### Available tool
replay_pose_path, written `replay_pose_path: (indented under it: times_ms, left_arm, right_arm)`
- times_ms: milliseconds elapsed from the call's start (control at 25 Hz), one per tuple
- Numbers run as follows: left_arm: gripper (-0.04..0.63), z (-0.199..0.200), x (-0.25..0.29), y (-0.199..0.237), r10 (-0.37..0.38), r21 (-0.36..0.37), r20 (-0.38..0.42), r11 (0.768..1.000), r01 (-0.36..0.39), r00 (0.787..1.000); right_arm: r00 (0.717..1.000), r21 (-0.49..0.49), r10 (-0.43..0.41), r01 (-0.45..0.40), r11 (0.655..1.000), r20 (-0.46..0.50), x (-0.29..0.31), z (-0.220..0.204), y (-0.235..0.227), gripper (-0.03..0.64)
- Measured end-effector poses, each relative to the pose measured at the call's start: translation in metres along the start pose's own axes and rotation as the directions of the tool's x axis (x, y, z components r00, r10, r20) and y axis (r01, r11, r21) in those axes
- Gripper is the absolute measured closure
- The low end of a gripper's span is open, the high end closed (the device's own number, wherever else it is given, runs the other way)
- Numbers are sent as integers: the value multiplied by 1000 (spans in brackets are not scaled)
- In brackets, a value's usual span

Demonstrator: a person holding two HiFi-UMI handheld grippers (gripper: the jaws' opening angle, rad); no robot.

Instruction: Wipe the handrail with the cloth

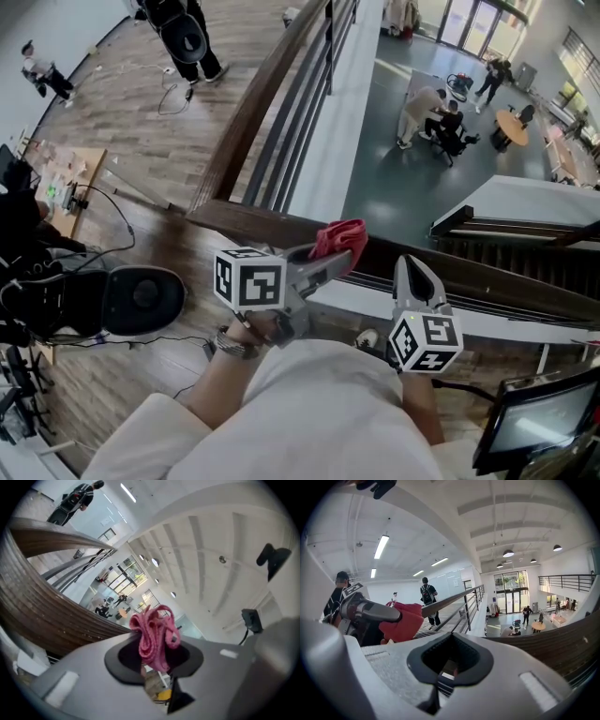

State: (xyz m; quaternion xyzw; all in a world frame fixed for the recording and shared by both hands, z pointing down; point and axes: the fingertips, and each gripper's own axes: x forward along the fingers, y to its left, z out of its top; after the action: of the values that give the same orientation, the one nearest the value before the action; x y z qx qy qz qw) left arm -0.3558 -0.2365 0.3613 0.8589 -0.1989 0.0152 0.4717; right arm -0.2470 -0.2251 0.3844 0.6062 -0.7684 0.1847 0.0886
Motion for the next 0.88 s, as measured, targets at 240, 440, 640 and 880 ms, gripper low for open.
replay_pose_path:
  times_ms: [240,440,640,880]
  left_arm:
    - [480,2,-10,24,104,75,-65,992,-99,992]
    - [483,2,-13,34,155,127,-115,982,-140,981]
    - [483,5,-12,38,238,237,-131,950,-203,962]
    - [480,7,-10,41,286,343,-166,914,-216,944]
  right_arm:
    - [1000,12,-8,8,1000,9,4,1,0,615]
    - [1000,17,-15,15,1000,10,8,3,2,614]
    - [999,-5,-39,39,999,-14,13,6,3,615]
    - [998,-18,-59,58,998,-25,18,7,3,614]
